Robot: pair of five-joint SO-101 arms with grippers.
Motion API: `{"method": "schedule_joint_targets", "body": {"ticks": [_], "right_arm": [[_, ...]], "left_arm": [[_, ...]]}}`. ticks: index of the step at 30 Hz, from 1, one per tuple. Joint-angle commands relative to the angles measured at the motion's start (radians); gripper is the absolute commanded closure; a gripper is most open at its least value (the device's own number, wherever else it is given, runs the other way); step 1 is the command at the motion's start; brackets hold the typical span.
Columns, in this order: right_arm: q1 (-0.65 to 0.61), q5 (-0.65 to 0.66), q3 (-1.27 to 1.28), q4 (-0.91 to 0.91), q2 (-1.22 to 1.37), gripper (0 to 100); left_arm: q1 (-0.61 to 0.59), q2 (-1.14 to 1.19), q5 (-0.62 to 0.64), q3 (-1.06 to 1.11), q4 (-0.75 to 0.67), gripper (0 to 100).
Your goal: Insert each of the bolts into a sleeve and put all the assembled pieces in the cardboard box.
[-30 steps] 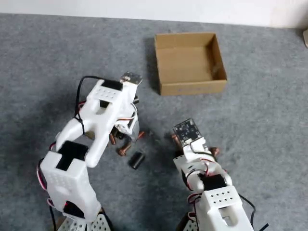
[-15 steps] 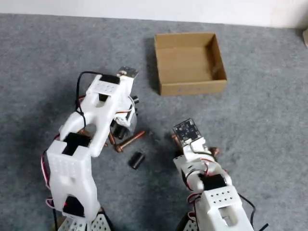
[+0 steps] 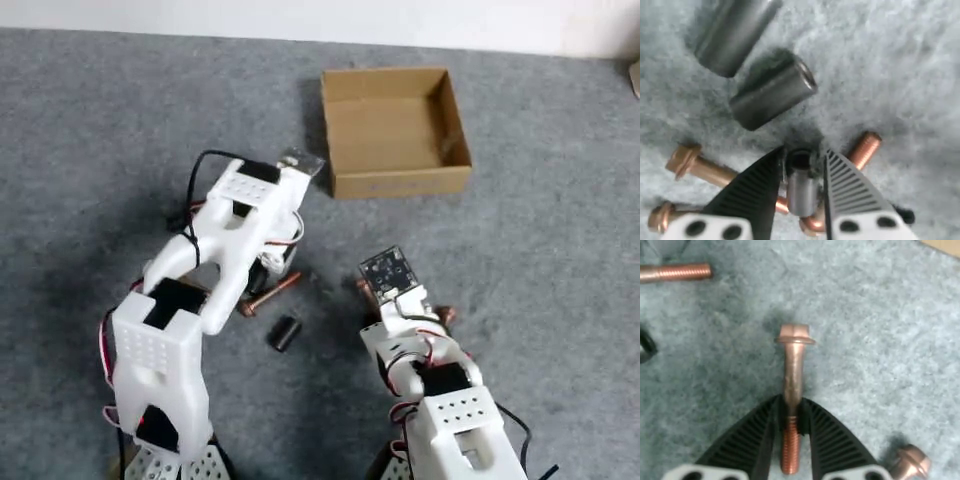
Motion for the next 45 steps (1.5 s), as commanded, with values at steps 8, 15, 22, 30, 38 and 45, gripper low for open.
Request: {"method": "schedule_joint_targets", "body": {"ticks": [8,15,22,30,38,45], "right_arm": [[0.096,0.008,-0.007,-0.031,-0.016,99.5],[0.107,0.005,-0.008,-0.031,-0.016,99.5],[0.11,-0.255,-0.205,-0.027,-0.018,99.5],[0.067,-0.548,-0.509,-0.028,-0.018,99.5],[0.054,-0.69,-0.71,0.024,-0.188,99.5],[-0.002,-0.657,-0.46,0.015,-0.527,99.5]], "left_arm": [[0.096,-0.908,-0.037,0.579,-0.149,100],[0.09,-1.484,-0.089,1.003,-0.334,100],[0.094,-1.716,-0.086,1.138,-0.486,100],[0.124,-1.828,-0.089,1.239,-0.841,100],[0.412,-1.84,-0.095,1.457,-1.183,100],[0.438,-1.84,-0.135,1.538,-1.24,100]]}}
